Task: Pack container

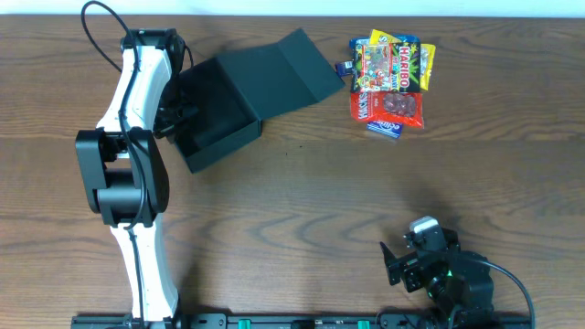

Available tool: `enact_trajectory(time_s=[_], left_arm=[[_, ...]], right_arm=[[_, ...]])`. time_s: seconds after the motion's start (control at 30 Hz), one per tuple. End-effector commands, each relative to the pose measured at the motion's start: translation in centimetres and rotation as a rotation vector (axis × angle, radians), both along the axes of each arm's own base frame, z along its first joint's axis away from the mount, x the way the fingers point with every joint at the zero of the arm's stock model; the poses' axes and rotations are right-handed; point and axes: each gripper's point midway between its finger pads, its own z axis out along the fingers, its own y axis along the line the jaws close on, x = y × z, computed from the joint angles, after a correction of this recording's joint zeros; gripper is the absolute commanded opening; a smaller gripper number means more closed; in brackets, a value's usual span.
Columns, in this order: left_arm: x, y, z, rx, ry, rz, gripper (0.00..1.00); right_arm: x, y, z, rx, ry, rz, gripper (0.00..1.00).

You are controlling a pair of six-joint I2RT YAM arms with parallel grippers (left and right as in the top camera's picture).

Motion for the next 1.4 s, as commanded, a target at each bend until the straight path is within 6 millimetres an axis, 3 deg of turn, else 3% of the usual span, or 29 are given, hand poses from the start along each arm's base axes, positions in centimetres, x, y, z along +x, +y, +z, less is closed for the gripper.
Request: enact_trajectory(time_s=[0.0, 0.27, 0.5, 0.77, 1.07, 1.2, 1.37], left_arm=[[-0.8, 0.4, -0.2, 0.03, 0.033, 0.081, 0.06], [-2.6, 0.4, 0.4, 0.057, 0.097, 0.157, 0.05], [-2.7, -3.1, 0.2, -0.059, 0.106, 0.291, 0.06], [-2.8, -6.8, 0.2, -0.053, 0.102, 0.456, 0.06], [-3.9, -12.6, 0.2, 0.013, 0.095, 0.598, 0.06], [-4.1, -16.9, 0.1, -0.057, 0.098, 0.642, 0.06], [-3.9, -20.8, -0.1, -0.109, 0.072, 0.675, 0.06]], right_arm=[[0.0, -0.1, -0.2, -0.01, -0.001, 0.002, 0.99], [0.0, -0.1, -0.2, -0.01, -0.001, 0.002, 0.99], [0.0, -0.1, -0.2, -0.01, -0.001, 0.002, 0.99], [0.0, -0.1, -0.2, -0.01, -0.001, 0.002, 0.99], [0.0, -0.1, -0.2, -0.01, -0.001, 0.002, 0.99], [0.0, -0.1, -0.2, -0.01, -0.001, 0.002, 0.99], [0.0, -0.1, -0.2, -0.01, -0.001, 0.001, 0.99]])
